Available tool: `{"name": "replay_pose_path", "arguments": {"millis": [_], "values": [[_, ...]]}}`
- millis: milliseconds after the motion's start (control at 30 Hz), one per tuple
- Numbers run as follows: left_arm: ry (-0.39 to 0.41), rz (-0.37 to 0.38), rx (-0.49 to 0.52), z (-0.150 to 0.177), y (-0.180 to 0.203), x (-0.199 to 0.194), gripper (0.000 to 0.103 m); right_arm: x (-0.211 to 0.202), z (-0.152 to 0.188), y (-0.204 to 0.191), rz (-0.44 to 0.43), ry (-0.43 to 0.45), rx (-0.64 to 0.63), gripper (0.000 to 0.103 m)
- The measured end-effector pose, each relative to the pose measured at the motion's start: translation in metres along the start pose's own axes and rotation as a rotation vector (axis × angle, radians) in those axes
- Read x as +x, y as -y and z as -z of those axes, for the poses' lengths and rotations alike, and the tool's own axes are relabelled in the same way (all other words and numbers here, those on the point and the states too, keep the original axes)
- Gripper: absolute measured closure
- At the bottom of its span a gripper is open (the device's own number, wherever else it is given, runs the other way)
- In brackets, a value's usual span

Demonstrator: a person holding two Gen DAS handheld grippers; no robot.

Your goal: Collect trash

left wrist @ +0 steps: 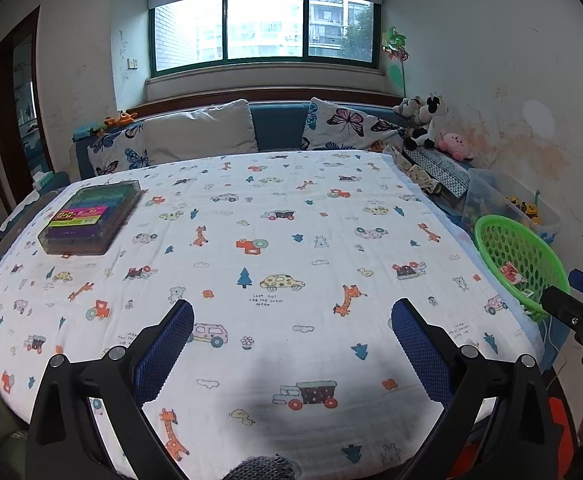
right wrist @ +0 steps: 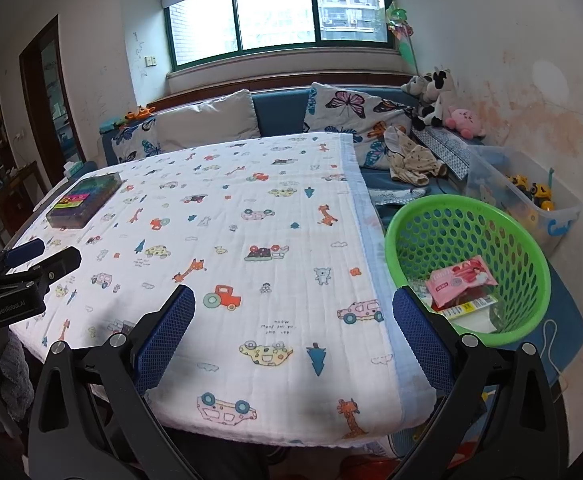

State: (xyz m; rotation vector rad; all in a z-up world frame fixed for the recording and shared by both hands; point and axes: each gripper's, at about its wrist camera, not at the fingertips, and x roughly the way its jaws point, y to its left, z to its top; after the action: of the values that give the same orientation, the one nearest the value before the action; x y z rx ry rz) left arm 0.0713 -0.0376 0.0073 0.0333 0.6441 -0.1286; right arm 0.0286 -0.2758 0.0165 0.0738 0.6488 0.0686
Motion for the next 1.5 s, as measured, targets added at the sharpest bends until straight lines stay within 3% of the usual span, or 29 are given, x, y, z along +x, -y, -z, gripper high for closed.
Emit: {"name": "replay_pose_path", "arguments": {"millis": [1500], "values": [[-0.006, -0.043, -0.006, 0.005, -0.005, -0.005, 0.007, 0.007, 0.000, -0.008, -0.037, -0.014, -0.010, 0.004]]}}
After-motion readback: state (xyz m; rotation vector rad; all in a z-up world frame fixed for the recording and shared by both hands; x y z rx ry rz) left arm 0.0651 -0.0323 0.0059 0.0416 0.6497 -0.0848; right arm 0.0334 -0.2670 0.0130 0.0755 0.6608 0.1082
